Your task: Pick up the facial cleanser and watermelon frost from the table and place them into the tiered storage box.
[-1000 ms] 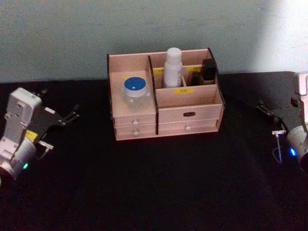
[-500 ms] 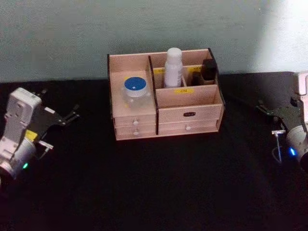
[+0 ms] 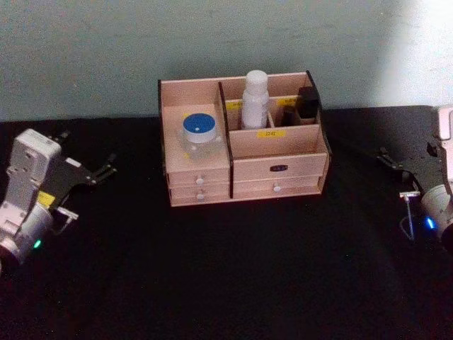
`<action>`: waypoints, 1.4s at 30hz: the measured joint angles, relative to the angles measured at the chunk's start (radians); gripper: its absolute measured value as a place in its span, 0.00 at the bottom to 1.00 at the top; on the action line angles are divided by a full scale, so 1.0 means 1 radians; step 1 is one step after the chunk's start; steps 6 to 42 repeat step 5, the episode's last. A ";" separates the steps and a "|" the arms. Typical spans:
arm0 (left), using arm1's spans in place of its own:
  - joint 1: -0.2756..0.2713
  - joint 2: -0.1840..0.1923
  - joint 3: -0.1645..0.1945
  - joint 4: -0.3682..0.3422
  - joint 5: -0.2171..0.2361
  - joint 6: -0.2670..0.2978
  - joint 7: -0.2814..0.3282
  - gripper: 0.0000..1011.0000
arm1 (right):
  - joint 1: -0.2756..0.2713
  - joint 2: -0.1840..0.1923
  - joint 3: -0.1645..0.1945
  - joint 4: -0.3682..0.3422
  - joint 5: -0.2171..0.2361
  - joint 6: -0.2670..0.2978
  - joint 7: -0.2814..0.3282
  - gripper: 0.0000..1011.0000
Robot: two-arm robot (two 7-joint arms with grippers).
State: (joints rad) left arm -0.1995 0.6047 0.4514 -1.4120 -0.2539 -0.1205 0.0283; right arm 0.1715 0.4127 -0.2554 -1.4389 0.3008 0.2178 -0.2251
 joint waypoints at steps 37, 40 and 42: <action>0.000 0.000 0.000 0.000 0.000 0.000 0.000 0.99 | 0.000 0.000 0.000 0.000 0.000 0.000 0.000 0.99; 0.000 0.000 0.000 0.000 0.000 0.000 0.000 0.99 | 0.000 0.000 0.000 0.000 0.000 0.000 0.000 0.99; 0.000 0.000 0.000 0.000 0.000 0.000 0.000 0.99 | 0.000 0.000 0.000 0.000 0.000 0.000 0.000 0.99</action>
